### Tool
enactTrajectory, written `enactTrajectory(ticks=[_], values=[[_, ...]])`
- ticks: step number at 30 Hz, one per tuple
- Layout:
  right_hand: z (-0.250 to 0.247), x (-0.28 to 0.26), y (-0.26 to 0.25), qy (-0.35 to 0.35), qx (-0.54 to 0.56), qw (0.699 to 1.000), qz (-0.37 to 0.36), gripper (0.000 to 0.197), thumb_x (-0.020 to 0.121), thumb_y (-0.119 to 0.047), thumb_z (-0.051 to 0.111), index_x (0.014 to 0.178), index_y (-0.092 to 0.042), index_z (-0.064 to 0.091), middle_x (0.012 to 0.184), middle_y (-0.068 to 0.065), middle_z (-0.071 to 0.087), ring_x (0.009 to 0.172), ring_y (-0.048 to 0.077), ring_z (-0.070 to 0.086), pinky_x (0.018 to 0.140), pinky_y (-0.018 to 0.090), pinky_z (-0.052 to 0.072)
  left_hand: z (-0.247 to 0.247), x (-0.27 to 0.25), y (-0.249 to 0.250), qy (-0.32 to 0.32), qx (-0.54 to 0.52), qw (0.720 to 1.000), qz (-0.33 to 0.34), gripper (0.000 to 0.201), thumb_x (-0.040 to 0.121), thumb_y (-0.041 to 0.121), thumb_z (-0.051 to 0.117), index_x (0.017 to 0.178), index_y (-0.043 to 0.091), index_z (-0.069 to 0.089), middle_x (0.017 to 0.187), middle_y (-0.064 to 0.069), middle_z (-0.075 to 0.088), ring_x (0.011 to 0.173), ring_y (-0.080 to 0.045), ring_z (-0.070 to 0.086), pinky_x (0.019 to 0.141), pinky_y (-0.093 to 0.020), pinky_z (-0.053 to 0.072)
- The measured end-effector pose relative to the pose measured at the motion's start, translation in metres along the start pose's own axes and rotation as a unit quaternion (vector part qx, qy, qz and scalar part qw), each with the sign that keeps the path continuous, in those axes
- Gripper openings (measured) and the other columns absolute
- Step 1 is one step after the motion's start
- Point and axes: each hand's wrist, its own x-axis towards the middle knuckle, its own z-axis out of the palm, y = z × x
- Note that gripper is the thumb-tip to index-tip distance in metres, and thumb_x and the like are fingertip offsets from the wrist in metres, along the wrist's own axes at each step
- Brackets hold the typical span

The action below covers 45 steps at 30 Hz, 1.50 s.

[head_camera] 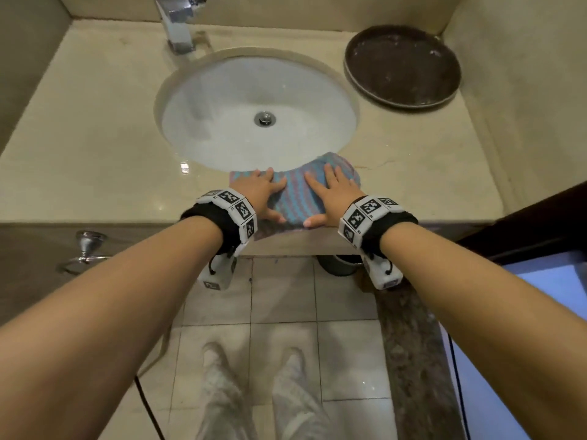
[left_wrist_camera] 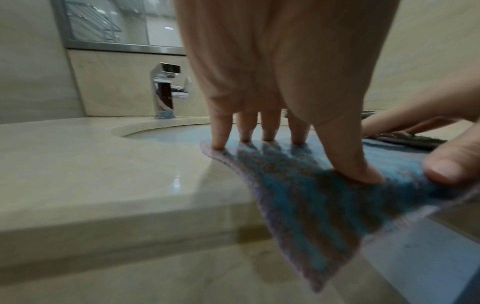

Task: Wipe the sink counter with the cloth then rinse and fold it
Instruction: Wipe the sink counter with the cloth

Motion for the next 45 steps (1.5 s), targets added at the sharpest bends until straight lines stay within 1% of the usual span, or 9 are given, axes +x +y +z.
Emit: enactTrajectory(ticks=[4, 6, 9, 12, 17, 20, 27, 37, 45], values=[[0.003, -0.014, 0.038, -0.014, 0.032, 0.998, 0.046, 0.11, 0.072, -0.067, 0.059, 0.148, -0.032, -0.011, 0.157, 0.014, -0.019, 0.145, 0.036, -0.013, 0.117, 0.058, 0.005, -0.009, 0.023, 0.037, 0.005, 0.008, 0.999, 0.038, 0.092, 0.073, 0.054, 0.067, 0.147, 0.022, 0.021, 0.151, -0.014, 0.021, 0.135, -0.035, 0.029, 0.111, -0.043, 0.031], [0.005, -0.021, 0.056, -0.018, 0.046, 0.996, 0.07, 0.109, 0.071, -0.069, 0.058, 0.148, -0.035, -0.012, 0.157, 0.011, -0.021, 0.145, 0.034, -0.014, 0.115, 0.061, 0.006, -0.012, 0.033, 0.054, 0.008, 0.019, 0.998, 0.059, 0.094, 0.071, 0.055, 0.068, 0.146, 0.022, 0.021, 0.149, -0.014, 0.022, 0.134, -0.034, 0.027, 0.11, -0.047, 0.032], [0.008, -0.031, 0.08, -0.023, 0.06, 0.991, 0.117, 0.106, 0.071, -0.073, 0.054, 0.146, -0.04, -0.014, 0.156, 0.006, -0.024, 0.146, 0.031, -0.016, 0.111, 0.067, 0.008, -0.016, 0.048, 0.078, -0.008, 0.029, 0.997, 0.077, 0.097, 0.072, 0.055, 0.067, 0.148, 0.024, 0.015, 0.155, -0.012, 0.009, 0.141, -0.034, 0.015, 0.11, -0.055, 0.028], [0.008, -0.041, 0.103, -0.032, 0.074, 0.987, 0.141, 0.104, 0.072, -0.074, 0.052, 0.145, -0.042, -0.015, 0.156, 0.004, -0.026, 0.146, 0.029, -0.016, 0.11, 0.069, 0.009, -0.024, 0.062, 0.098, -0.028, 0.017, 0.996, 0.087, 0.099, 0.074, 0.054, 0.066, 0.149, 0.027, 0.008, 0.159, -0.007, -0.002, 0.146, -0.032, 0.004, 0.112, -0.06, 0.021], [0.006, -0.048, 0.135, -0.034, 0.094, 0.979, 0.176, 0.092, 0.078, -0.074, 0.041, 0.144, -0.044, -0.015, 0.156, 0.0, -0.025, 0.146, 0.027, -0.016, 0.108, 0.071, 0.01, -0.038, 0.089, 0.122, -0.036, -0.002, 0.994, 0.104, 0.095, 0.078, 0.052, 0.063, 0.149, 0.03, 0.005, 0.159, -0.003, -0.007, 0.147, -0.03, -0.002, 0.113, -0.06, 0.017], [0.003, -0.048, 0.153, -0.04, 0.105, 0.975, 0.191, 0.093, 0.078, -0.074, 0.04, 0.144, -0.043, -0.017, 0.156, 0.0, -0.026, 0.146, 0.027, -0.017, 0.107, 0.071, 0.009, -0.047, 0.104, 0.133, -0.038, -0.01, 0.993, 0.115, 0.094, 0.078, 0.052, 0.063, 0.149, 0.03, 0.005, 0.159, -0.002, -0.007, 0.147, -0.029, -0.002, 0.114, -0.06, 0.016], [-0.008, -0.036, 0.181, -0.036, 0.119, 0.971, 0.204, 0.097, 0.076, -0.077, 0.04, 0.145, -0.041, -0.017, 0.155, 0.002, -0.028, 0.145, 0.028, -0.019, 0.109, 0.07, 0.006, -0.064, 0.135, 0.146, -0.038, -0.015, 0.992, 0.123, 0.094, 0.078, 0.051, 0.063, 0.148, 0.033, 0.004, 0.159, 0.001, -0.009, 0.147, -0.026, -0.005, 0.116, -0.058, 0.012], [-0.034, 0.005, 0.21, -0.03, 0.132, 0.963, 0.234, 0.101, 0.074, -0.079, 0.041, 0.145, -0.038, -0.018, 0.155, 0.004, -0.027, 0.145, 0.03, -0.019, 0.11, 0.068, 0.002, -0.094, 0.189, 0.145, -0.04, 0.015, 0.989, 0.144, 0.093, 0.079, 0.053, 0.061, 0.148, 0.033, 0.001, 0.159, -0.001, -0.01, 0.147, -0.027, -0.005, 0.115, -0.059, 0.014], [-0.048, 0.027, 0.222, -0.026, 0.139, 0.96, 0.24, 0.105, 0.071, -0.08, 0.042, 0.145, -0.037, -0.018, 0.155, 0.006, -0.027, 0.145, 0.031, -0.02, 0.112, 0.066, 0.002, -0.103, 0.207, 0.142, -0.037, 0.045, 0.985, 0.162, 0.092, 0.081, 0.056, 0.055, 0.148, 0.032, -0.003, 0.159, -0.001, -0.013, 0.147, -0.026, -0.005, 0.115, -0.058, 0.013]])
